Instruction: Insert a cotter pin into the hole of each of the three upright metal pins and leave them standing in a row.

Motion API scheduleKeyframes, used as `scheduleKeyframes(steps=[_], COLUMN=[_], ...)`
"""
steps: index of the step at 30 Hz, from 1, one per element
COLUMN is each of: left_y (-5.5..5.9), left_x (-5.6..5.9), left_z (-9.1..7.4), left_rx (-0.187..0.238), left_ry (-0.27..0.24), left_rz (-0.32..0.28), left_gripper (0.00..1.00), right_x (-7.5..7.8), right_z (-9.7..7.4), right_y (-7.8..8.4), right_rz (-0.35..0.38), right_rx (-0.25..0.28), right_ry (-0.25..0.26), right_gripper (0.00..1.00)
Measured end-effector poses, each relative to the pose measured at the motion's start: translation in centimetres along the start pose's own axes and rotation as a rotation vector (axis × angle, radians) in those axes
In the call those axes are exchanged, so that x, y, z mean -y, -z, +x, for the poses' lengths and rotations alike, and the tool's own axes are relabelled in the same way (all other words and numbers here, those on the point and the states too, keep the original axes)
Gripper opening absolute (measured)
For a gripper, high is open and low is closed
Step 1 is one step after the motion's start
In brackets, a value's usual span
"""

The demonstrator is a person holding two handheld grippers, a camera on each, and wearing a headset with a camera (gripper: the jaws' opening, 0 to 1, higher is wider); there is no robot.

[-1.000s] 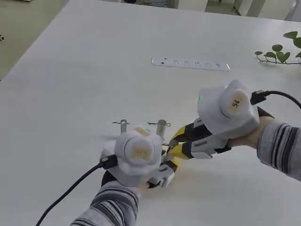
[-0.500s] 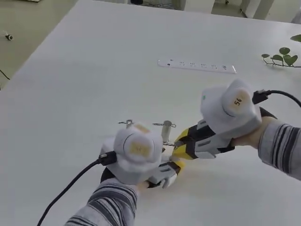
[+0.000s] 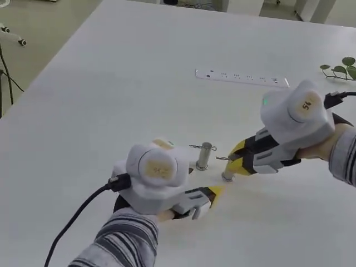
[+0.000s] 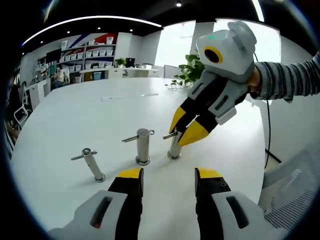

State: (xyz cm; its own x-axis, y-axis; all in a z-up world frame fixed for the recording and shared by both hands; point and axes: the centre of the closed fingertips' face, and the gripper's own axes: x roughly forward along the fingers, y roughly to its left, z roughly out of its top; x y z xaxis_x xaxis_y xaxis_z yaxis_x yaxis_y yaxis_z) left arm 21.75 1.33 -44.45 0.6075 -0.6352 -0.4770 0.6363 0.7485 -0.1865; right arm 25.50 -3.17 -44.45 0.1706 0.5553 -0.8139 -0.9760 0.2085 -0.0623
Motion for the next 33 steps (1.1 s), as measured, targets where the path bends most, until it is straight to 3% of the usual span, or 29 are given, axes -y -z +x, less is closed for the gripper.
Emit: scheduleKeyframes(steps=[7,12,22,25,33], left_y=[-0.7,-0.9,-1.2,-1.6,-1.7], left_x=[-0.9,-1.3,-2.1,-2.4,-3.4], left_z=[-1.8,-3.1,-5.1,-5.6,-6.8], left_rx=[0.019,0.014,0.021,0.047,0.045], left_ry=[-0.020,-0.040,-0.055,-0.064,-0.093], left_rz=[-0.011,0.029,0.034,0.029,0.061], left_gripper=[0.41,0.42,0.45,0.47,0.55], right_x=[0.9,1.4,2.1,2.3,2.4], right_z=[-0.3,-0.4,-0.5,-0.5,-0.6], right_y=[0.6,1.1,1.9,2.0,2.3], right_rz=[0.006,0.000,-0.010,-0.003,-0.010], right_rx=[-0.017,-0.034,-0.063,-0.058,-0.062], right_ry=[0.008,0.008,-0.001,-0.007,-0.033], right_gripper=[0.08,0.08,0.08,0.08,0.09])
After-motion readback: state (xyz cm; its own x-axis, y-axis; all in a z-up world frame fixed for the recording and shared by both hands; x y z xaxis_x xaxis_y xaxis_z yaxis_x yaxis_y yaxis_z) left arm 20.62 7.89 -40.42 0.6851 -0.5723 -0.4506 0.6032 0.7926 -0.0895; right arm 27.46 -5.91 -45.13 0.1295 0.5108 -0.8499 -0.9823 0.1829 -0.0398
